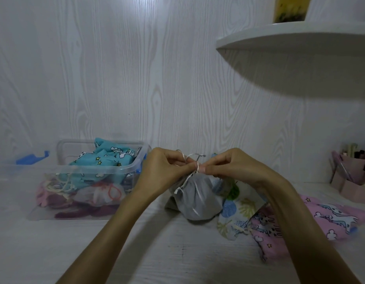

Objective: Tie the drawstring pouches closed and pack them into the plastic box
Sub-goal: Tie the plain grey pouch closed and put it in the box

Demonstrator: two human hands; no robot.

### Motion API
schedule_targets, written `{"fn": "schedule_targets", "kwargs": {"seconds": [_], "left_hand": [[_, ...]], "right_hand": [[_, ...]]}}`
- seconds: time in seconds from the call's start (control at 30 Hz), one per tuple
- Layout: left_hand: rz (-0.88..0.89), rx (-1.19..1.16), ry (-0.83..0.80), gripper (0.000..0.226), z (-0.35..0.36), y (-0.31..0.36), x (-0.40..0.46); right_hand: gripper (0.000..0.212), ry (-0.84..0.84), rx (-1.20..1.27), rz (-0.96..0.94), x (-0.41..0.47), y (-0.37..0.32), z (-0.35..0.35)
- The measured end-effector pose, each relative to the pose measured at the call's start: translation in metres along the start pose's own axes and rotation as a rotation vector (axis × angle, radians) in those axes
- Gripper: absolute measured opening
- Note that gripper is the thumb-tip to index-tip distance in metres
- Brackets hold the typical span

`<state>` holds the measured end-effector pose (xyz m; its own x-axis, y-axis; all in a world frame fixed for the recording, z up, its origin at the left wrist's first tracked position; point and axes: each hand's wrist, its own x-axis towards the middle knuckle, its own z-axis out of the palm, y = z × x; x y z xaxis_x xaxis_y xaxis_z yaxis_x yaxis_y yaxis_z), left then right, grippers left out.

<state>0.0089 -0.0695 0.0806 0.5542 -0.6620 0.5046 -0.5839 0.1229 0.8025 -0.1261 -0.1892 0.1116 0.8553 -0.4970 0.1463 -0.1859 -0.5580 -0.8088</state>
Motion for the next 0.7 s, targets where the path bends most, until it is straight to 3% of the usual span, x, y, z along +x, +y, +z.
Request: {"fn": "schedule_targets", "kwargs": {"seconds": [0.17,0.53,0.7], "left_hand": [[0.047,0.008,0.032,0.012,-0.0023,-0.0001,-0.0003],[0.018,-0.042,-0.018,0.020,-0.0020,-0.0039,0.0014],[-0.053,-0.147,-0.102,0.016,-0.0047,-0.0020,0.0012]], "right_hand": [[0.017,-0.033,0.032,0.128,0.0033,-0.0002,-0.0011],[0.025,-0.102,0.199,0.131,0.0027,0.0063,0.0010],[0.024,0.018,0.075,0.078,0.0030,0.0026,0.0034]]}}
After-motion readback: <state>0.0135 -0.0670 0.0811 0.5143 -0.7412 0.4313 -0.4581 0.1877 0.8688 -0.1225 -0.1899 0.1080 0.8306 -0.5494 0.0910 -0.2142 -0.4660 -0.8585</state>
